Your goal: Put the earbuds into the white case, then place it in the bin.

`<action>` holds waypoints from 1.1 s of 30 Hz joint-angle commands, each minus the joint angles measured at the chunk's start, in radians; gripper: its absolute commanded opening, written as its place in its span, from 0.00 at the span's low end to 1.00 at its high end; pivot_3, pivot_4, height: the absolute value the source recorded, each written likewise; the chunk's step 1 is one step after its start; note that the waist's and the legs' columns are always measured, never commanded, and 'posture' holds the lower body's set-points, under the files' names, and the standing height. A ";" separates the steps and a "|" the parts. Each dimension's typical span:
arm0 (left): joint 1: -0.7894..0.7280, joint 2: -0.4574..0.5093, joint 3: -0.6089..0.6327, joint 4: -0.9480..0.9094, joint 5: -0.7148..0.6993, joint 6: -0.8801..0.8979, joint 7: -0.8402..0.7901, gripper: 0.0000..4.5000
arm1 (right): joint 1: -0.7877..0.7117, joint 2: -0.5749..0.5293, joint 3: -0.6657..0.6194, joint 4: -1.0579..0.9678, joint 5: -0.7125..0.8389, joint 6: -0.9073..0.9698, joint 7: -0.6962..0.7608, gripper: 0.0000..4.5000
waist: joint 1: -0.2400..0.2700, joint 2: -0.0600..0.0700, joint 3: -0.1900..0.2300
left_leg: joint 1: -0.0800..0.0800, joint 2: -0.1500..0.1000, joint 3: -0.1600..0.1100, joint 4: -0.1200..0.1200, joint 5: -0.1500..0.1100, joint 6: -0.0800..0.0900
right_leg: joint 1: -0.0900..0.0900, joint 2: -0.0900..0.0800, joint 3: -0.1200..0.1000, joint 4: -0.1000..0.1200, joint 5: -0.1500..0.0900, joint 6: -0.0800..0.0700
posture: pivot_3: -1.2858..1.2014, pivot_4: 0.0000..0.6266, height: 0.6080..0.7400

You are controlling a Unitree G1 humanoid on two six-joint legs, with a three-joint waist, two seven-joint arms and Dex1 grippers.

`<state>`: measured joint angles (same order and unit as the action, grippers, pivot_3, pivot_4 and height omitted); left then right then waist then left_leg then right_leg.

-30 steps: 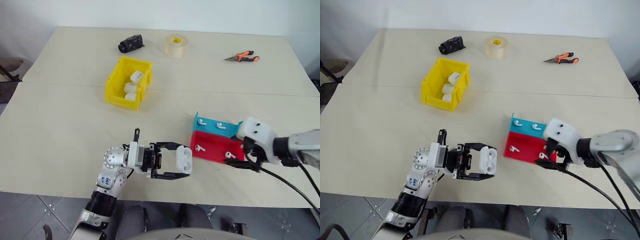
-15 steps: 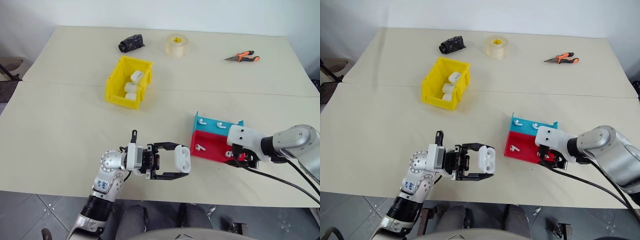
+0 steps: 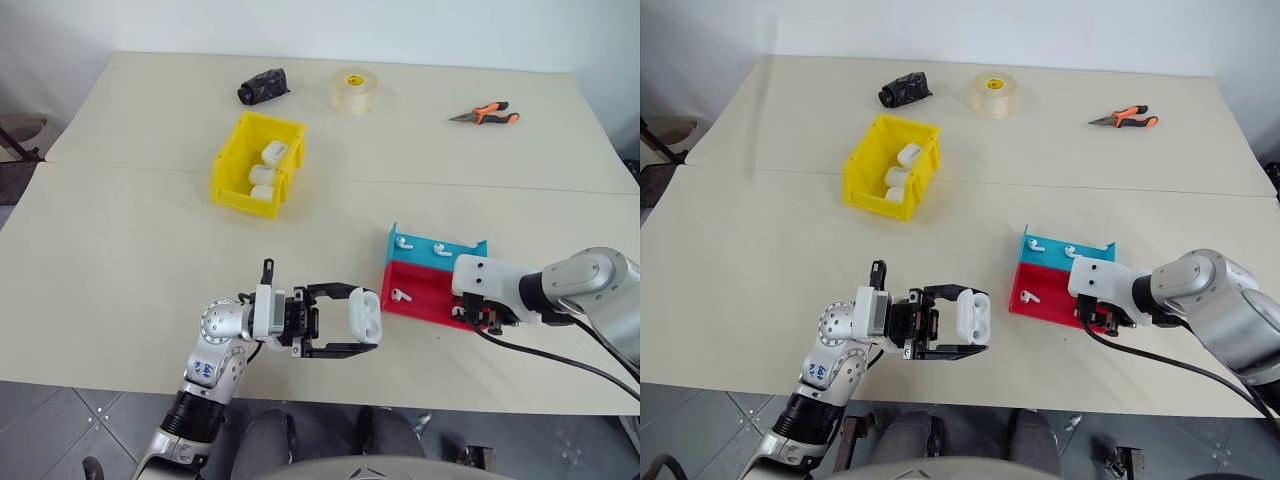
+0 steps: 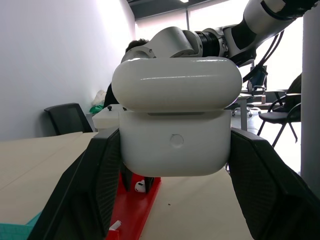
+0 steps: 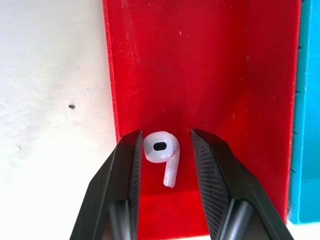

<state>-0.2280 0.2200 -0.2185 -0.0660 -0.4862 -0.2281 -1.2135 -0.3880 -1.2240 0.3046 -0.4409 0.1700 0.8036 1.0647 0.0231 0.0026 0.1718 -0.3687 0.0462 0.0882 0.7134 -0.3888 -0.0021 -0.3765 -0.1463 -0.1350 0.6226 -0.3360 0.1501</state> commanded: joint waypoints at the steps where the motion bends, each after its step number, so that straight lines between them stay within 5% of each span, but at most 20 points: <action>1: -0.002 -0.004 -0.012 -0.042 -0.004 -0.002 0.008 0.62 | -0.003 -0.015 0.004 0.003 -0.042 -0.020 0.017 0.35 | 0.000 0.000 0.000 | 0.000 0.000 0.000 0.000 0.000 0.000 | 0.000 0.000 0.000 0.000 0.000 0.000 | 0.52 0.24 1.00; 11: -0.003 -0.002 -0.011 -0.049 -0.005 0.005 0.011 0.62 | 0.013 -0.007 0.006 0.007 -0.078 -0.047 0.063 0.35 | 0.000 0.000 0.000 | 0.000 0.000 0.000 0.000 0.000 0.000 | 0.000 0.000 0.000 0.000 0.000 0.000 | 0.52 0.24 1.00; 15: -0.005 0.000 -0.009 -0.051 -0.006 0.010 0.012 0.62 | 0.017 0.004 0.004 0.009 -0.086 -0.048 0.066 0.17 | 0.000 0.000 0.000 | 0.000 0.000 0.000 0.000 0.000 0.000 | 0.000 0.000 0.000 0.000 0.000 0.000 | 0.52 0.24 1.00; 22: -0.010 0.012 -0.009 -0.057 -0.018 0.050 0.010 0.62 | 0.020 0.027 -0.016 0.002 -0.088 -0.038 0.052 0.17 | -0.002 -0.001 0.000 | 0.001 0.000 0.000 0.000 0.000 0.000 | 0.000 0.000 0.000 0.001 0.000 0.000 | 0.52 0.24 1.00; 28: -0.018 0.012 0.003 -0.038 -0.010 0.047 0.013 0.62 | 0.044 0.104 -0.200 -0.031 0.096 -0.003 0.078 0.17 | -0.001 -0.001 0.000 | 0.000 0.000 0.000 0.000 0.000 0.000 | 0.000 0.000 0.000 0.001 0.000 0.000 | 0.52 0.24 1.00; 33: -0.028 0.018 0.021 -0.014 -0.044 0.069 -0.013 0.62 | 0.129 0.255 -0.421 0.012 0.259 -0.212 0.100 0.17 | 0.003 -0.002 0.000 | 0.000 0.000 0.000 0.001 0.000 0.000 | 0.000 0.000 0.000 0.001 0.000 0.000 | 0.52 0.24 1.00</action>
<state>-0.2458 0.2370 -0.2035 -0.0649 -0.4952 -0.1662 -1.2099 -0.2749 -1.0122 -0.0421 -0.4238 0.3564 0.6639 1.1533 0.0264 0.0002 0.1715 -0.3689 0.0459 0.0875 0.7146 -0.3890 -0.0018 -0.3761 -0.1462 -0.1355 0.6240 -0.3357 0.1506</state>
